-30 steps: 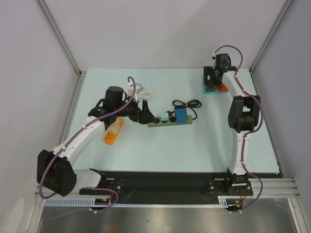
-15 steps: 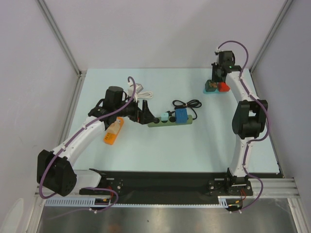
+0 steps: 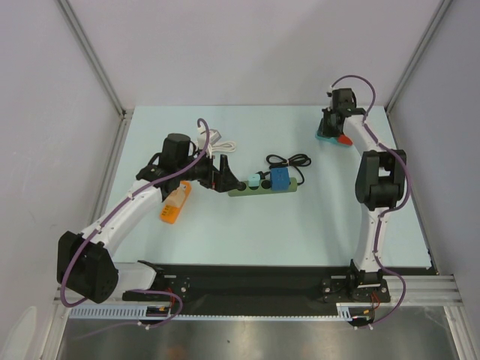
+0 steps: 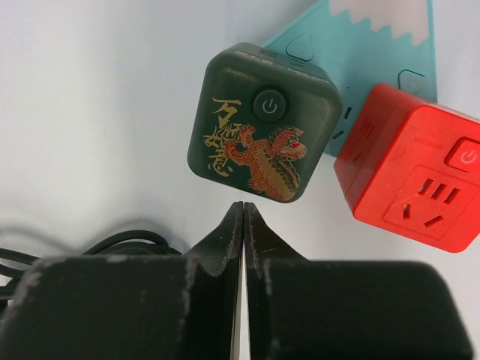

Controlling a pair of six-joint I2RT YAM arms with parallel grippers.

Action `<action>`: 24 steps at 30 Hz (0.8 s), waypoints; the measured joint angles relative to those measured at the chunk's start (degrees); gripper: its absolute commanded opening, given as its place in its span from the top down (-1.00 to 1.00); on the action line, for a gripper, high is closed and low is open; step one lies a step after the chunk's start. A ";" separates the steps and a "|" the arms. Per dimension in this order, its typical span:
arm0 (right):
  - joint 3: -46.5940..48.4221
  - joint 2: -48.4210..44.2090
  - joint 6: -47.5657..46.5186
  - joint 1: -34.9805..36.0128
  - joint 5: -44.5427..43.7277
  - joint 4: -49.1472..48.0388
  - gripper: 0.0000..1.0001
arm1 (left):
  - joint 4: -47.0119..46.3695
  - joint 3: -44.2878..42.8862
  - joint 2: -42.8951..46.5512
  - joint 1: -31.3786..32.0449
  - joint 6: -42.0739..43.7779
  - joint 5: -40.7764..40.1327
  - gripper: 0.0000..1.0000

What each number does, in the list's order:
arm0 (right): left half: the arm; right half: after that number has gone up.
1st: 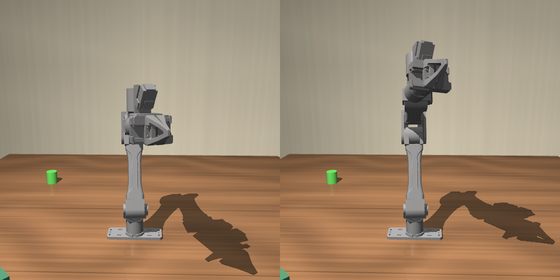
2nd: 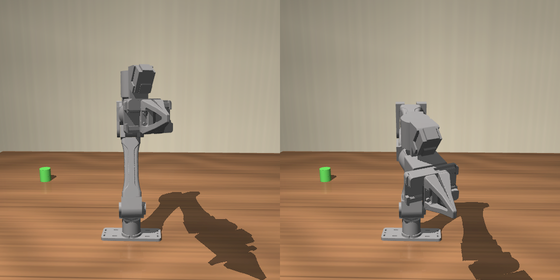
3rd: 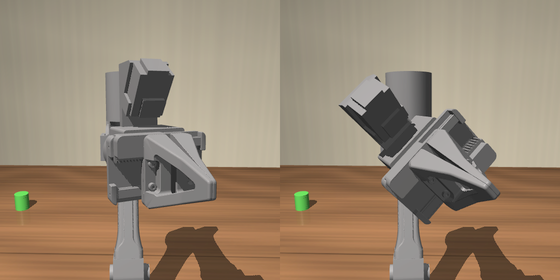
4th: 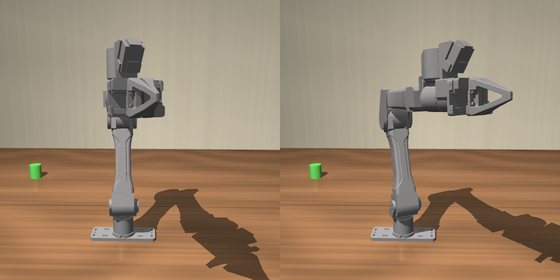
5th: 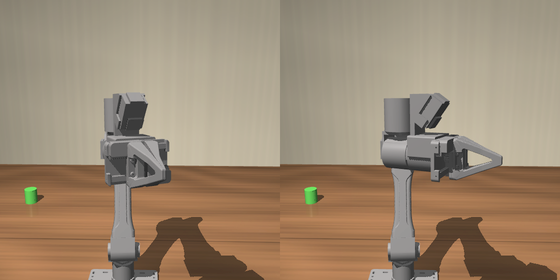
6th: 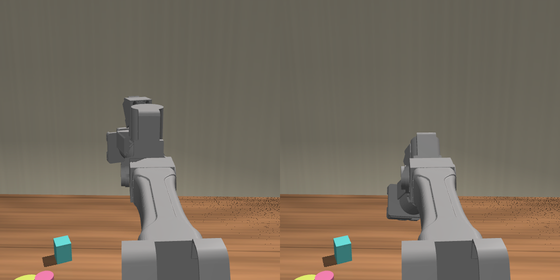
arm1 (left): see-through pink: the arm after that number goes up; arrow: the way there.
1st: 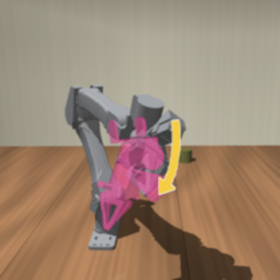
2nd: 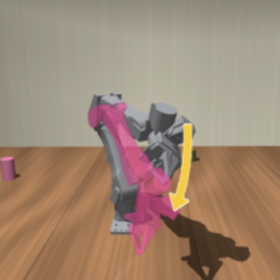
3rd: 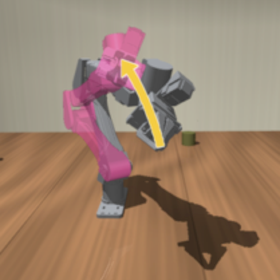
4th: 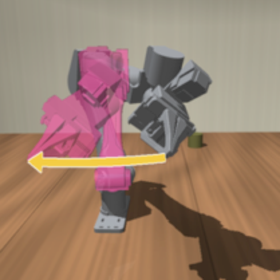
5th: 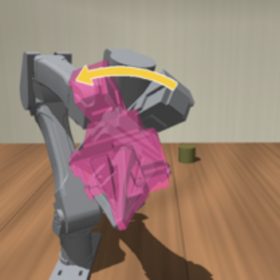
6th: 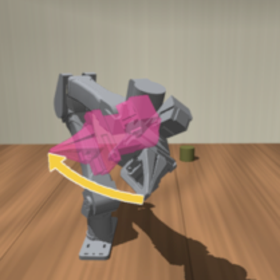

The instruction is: Insert the plug

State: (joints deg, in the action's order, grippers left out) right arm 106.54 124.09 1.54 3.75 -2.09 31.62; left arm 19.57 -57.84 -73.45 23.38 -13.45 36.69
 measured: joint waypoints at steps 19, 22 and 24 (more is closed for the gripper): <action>-19.12 -41.22 11.98 10.05 10.64 2.75 -1.00 | 2.43 -8.70 2.58 -0.04 -0.76 -0.70 -1.00; -22.03 -49.66 15.76 13.05 12.76 2.32 -0.99 | 2.21 -10.86 6.95 -0.04 -1.14 -0.96 -1.00; -24.61 -54.25 18.38 13.68 13.79 1.03 -0.99 | 1.90 -11.80 10.73 -0.04 -1.16 -1.05 -1.00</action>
State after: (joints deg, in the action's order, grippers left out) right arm 81.93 69.84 19.92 17.43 11.70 32.64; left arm 21.47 -69.65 -62.72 23.33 -14.61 35.64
